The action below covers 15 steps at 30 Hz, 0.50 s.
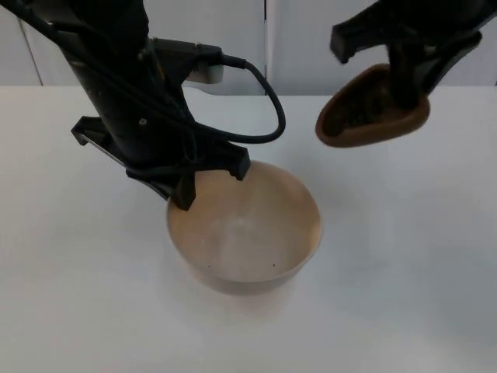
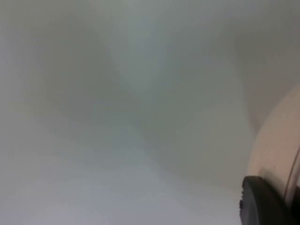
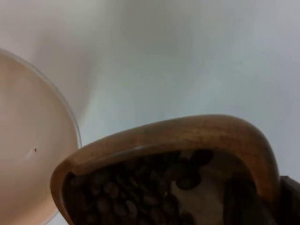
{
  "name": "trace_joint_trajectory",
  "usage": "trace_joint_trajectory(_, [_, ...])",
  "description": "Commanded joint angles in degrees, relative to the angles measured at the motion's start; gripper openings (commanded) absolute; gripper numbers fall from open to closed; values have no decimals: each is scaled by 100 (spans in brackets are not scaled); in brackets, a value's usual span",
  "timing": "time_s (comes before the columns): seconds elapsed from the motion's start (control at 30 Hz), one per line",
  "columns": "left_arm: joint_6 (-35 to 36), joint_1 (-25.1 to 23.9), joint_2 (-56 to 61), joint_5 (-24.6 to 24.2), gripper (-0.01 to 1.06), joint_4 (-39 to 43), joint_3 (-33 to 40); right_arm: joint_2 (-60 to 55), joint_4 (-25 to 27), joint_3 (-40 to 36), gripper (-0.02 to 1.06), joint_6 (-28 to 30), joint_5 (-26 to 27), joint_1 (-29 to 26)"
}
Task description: Pick up the bowl with the left hand and pour the coffee beans from the cup into the bowl with the right hand.
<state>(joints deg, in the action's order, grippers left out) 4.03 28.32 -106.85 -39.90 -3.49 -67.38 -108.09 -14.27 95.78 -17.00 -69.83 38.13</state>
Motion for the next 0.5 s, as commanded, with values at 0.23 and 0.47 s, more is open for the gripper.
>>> trace_joint_trajectory(0.23, [51, 30, 6, -1, 0, -40, -23, 31, -1018, 43, 0, -308, -14, 632])
trace_joint_trajectory(0.47, [51, 30, 6, -1, 0, -40, -23, 31, -1133, 43, 0, -308, -14, 784])
